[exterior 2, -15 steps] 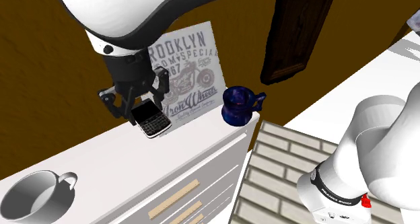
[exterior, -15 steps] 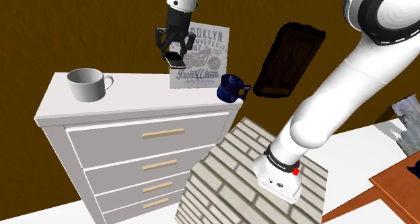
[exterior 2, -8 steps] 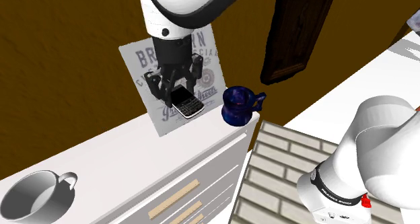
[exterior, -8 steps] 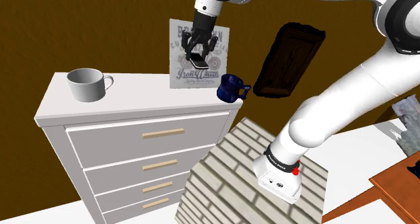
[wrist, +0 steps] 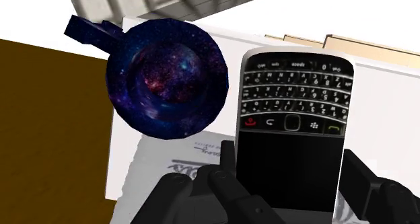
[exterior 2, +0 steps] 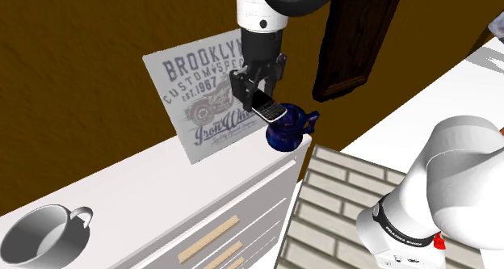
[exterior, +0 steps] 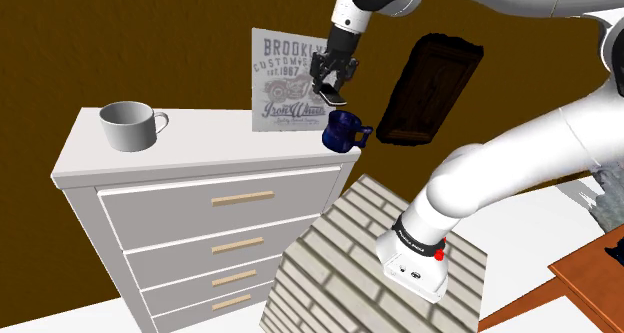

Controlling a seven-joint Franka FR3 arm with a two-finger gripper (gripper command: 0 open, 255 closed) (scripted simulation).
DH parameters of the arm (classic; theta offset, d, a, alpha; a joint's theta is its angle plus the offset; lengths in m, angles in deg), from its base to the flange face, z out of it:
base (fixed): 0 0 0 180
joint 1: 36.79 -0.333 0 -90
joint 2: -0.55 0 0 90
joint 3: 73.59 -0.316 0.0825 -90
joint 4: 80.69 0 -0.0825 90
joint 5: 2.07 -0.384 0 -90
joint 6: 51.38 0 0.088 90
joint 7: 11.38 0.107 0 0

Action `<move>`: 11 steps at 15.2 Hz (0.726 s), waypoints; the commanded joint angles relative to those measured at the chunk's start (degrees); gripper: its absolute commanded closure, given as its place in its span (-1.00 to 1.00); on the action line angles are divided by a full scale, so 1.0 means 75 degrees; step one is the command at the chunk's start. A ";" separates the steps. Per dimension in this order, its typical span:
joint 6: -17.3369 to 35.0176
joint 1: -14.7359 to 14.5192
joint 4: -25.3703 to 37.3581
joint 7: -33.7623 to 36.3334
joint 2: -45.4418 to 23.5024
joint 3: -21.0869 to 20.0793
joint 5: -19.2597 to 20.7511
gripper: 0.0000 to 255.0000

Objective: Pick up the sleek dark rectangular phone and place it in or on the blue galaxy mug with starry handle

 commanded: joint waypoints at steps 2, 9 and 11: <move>-0.0194 0.0222 -0.0287 -0.0524 0.0444 0.0407 0.0201 1.00; -0.0340 0.0655 -0.0763 -0.1426 0.1027 0.1142 0.0659 1.00; -0.0128 0.0657 -0.0953 -0.1436 0.1004 0.1151 0.0663 1.00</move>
